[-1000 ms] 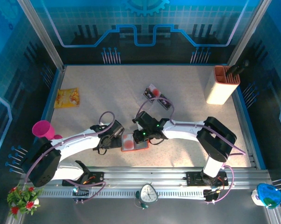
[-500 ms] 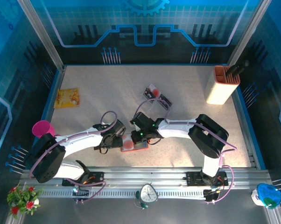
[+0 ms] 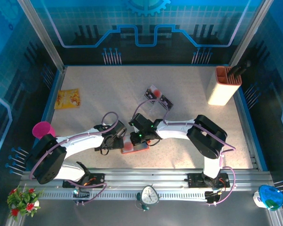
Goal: Put the credit cards into the card holder
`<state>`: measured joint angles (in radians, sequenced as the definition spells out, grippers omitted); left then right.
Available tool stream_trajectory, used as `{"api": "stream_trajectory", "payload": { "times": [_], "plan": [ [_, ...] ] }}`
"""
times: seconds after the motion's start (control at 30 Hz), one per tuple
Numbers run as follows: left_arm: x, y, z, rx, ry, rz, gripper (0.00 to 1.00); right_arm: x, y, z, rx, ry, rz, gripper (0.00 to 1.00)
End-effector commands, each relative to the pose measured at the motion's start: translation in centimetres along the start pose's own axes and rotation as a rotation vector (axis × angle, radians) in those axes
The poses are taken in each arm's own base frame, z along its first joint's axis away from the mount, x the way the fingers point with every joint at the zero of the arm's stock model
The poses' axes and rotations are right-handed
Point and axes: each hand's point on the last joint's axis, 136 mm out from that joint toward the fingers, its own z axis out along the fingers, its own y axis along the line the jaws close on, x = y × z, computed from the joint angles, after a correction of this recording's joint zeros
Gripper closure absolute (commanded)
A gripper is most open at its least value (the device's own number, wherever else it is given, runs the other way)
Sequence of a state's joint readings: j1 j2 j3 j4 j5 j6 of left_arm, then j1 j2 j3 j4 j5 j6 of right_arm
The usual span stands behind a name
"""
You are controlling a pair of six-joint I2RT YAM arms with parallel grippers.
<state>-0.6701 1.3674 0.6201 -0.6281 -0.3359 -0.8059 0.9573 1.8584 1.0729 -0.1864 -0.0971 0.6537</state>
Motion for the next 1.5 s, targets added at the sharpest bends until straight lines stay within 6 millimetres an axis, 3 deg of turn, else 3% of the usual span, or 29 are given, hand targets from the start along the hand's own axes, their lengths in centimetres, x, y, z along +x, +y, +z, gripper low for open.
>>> {"api": "stream_trajectory", "payload": {
  "times": [0.0,0.3,0.43,0.9,1.27,1.47],
  "plan": [
    [0.1,-0.1,0.5,0.004,0.011,0.001,0.01,0.9,1.6,0.4,-0.032,0.037,-0.025,1.0],
    [-2.0,0.4,-2.7,0.044,-0.076,-0.048,0.01,-0.1,0.7,-2.2,0.0,-0.019,-0.024,1.0],
    [-2.3,0.9,-3.2,0.052,-0.083,-0.075,0.01,0.3,0.6,-2.5,0.004,-0.021,-0.022,1.0],
    [0.4,0.4,-0.6,0.046,0.052,-0.076,0.01,1.5,1.0,-1.1,-0.008,0.006,-0.014,1.0],
    [1.1,0.1,0.8,0.029,0.089,-0.066,0.01,2.6,2.2,0.6,-0.027,0.054,-0.031,1.0],
    [1.0,0.2,0.7,0.032,0.08,-0.073,0.01,1.9,2.9,0.0,-0.049,0.032,-0.03,1.0]
  ]
}}
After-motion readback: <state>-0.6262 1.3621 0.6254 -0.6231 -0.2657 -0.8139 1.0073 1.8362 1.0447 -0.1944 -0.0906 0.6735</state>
